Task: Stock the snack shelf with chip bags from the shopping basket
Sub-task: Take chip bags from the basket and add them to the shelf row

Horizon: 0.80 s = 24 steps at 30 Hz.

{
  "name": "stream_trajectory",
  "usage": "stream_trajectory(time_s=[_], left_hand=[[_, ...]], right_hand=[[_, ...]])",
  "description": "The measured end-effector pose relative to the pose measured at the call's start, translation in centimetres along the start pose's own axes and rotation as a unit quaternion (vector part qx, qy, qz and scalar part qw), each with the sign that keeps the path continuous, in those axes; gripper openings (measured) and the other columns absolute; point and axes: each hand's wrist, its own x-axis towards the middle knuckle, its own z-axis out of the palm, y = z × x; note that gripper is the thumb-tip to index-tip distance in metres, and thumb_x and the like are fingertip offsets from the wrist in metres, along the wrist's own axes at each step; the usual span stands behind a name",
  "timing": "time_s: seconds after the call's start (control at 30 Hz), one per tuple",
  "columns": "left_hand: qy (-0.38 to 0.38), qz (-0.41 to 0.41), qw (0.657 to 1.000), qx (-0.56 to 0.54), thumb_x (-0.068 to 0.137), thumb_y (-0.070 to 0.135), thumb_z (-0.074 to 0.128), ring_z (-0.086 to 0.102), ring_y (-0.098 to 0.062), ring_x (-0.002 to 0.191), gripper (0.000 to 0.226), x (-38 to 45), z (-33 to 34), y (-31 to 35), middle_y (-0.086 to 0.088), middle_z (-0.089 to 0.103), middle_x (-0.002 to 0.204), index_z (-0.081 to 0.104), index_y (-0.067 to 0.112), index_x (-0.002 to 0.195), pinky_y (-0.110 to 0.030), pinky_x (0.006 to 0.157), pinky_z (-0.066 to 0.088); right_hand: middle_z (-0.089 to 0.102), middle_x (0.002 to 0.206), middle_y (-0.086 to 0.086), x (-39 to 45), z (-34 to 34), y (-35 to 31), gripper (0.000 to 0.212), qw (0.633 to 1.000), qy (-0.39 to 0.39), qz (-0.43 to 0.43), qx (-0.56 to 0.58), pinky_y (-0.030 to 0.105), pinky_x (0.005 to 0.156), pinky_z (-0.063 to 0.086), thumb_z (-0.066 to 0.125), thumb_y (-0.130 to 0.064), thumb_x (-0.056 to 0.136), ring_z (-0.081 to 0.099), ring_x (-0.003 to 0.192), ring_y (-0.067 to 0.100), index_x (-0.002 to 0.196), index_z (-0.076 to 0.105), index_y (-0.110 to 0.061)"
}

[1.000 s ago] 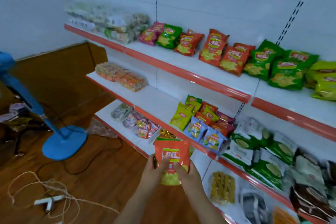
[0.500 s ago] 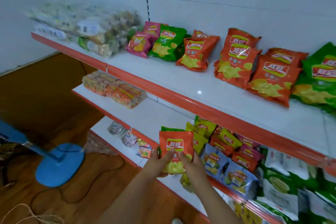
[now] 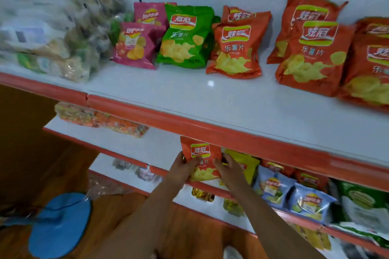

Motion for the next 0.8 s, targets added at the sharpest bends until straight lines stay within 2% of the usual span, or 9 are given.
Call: stream_trajectory(time_s=[0.1, 0.17, 0.23, 0.3, 0.4, 0.47, 0.57, 0.7, 0.8], left_hand=[[-0.055, -0.007, 0.998, 0.01, 0.084, 0.017, 0.074, 0.073, -0.026, 0.093, 0.039, 4.1, -1.9, -1.1, -0.006, 0.073, 0.108, 0.058, 0.02, 0.119, -0.033, 0.073, 0.06], [-0.093, 0.0, 0.995, 0.031, 0.082, 0.018, 0.077, 0.072, -0.025, 0.097, 0.043, 7.2, -3.1, -1.7, -0.005, 0.073, 0.111, 0.058, 0.024, 0.12, -0.041, 0.085, 0.059], [-0.117, 0.017, 0.991, 0.064, 0.079, 0.023, 0.08, 0.07, -0.021, 0.1, 0.05, 10.4, -4.0, -2.3, 0.001, 0.071, 0.112, 0.055, 0.027, 0.122, -0.043, 0.092, 0.056], [-0.13, 0.04, 0.987, 0.091, 0.079, 0.026, 0.079, 0.068, -0.014, 0.096, 0.051, 13.1, -4.1, -2.6, 0.007, 0.068, 0.109, 0.051, 0.028, 0.122, -0.034, 0.085, 0.056], [-0.143, 0.078, 0.98, 0.113, 0.082, 0.023, 0.076, 0.065, -0.005, 0.091, 0.05, 16.7, -2.9, -3.2, 0.011, 0.065, 0.108, 0.048, 0.028, 0.123, -0.021, 0.066, 0.05], [-0.144, 0.105, 0.976, 0.124, 0.081, 0.019, 0.077, 0.068, -0.013, 0.096, 0.052, 19.2, -2.0, -4.1, 0.005, 0.067, 0.113, 0.05, 0.023, 0.125, -0.025, 0.068, 0.054], [-0.149, 0.136, 0.971, 0.127, 0.078, 0.011, 0.079, 0.069, -0.018, 0.1, 0.057, 22.8, -0.6, -5.4, -0.002, 0.069, 0.114, 0.05, 0.017, 0.127, -0.03, 0.075, 0.056], [-0.177, 0.156, 0.966, 0.106, 0.075, 0.017, 0.081, 0.069, -0.021, 0.104, 0.057, 27.1, 1.2, -6.6, -0.003, 0.07, 0.116, 0.054, 0.017, 0.126, -0.041, 0.088, 0.057], [-0.196, 0.162, 0.962, 0.103, 0.083, 0.02, 0.076, 0.068, -0.023, 0.109, 0.052, 28.3, 2.7, -6.9, -0.004, 0.069, 0.121, 0.054, 0.018, 0.13, -0.04, 0.089, 0.057]], right_hand=[[0.072, 0.097, 0.001, 2.3, 3.0, 0.7, 0.012, 0.997, 0.07, 0.022, -0.001, 0.019, 0.058, 0.055, 0.058, -0.026, 0.094, 0.066, 0.06, 0.001, 0.106, 0.058, -0.026], [0.073, 0.095, 0.004, 3.8, 5.3, 1.3, 0.019, 0.992, 0.118, 0.035, -0.009, 0.035, 0.067, 0.057, 0.059, -0.02, 0.09, 0.068, 0.07, 0.015, 0.109, 0.061, -0.022], [0.07, 0.096, 0.003, 5.2, 7.4, 1.7, 0.027, 0.985, 0.164, 0.028, -0.034, 0.032, 0.062, 0.05, 0.055, -0.015, 0.088, 0.063, 0.078, 0.022, 0.113, 0.061, -0.019], [0.066, 0.102, 0.002, 6.5, 9.3, 2.7, 0.03, 0.974, 0.218, 0.005, -0.056, 0.029, 0.063, 0.044, 0.054, -0.012, 0.087, 0.061, 0.087, 0.022, 0.115, 0.058, -0.019], [0.05, 0.136, 0.006, 8.1, 11.6, 5.6, 0.054, 0.939, 0.303, -0.016, -0.161, 0.039, 0.092, 0.049, 0.055, -0.022, 0.089, 0.049, 0.123, 0.026, 0.14, 0.038, -0.019], [0.021, 0.158, 0.005, 9.1, 12.9, 7.7, 0.072, 0.925, 0.309, -0.007, -0.221, 0.042, 0.109, 0.04, 0.054, -0.026, 0.092, 0.025, 0.143, 0.025, 0.152, 0.016, -0.02], [-0.002, 0.163, 0.001, 11.4, 14.6, 10.8, 0.075, 0.917, 0.27, -0.043, -0.288, 0.038, 0.115, 0.031, 0.05, -0.027, 0.094, -0.002, 0.15, 0.022, 0.154, 0.006, -0.022], [-0.008, 0.163, 0.005, 15.5, 15.0, 14.3, 0.081, 0.908, 0.272, -0.077, -0.308, 0.037, 0.114, 0.033, 0.053, -0.023, 0.089, -0.015, 0.147, 0.02, 0.155, 0.006, -0.018], [-0.011, 0.162, 0.01, 17.3, 14.1, 14.7, 0.078, 0.898, 0.3, -0.076, -0.313, 0.036, 0.118, 0.019, 0.05, -0.018, 0.091, -0.011, 0.148, 0.022, 0.154, 0.005, -0.013]])
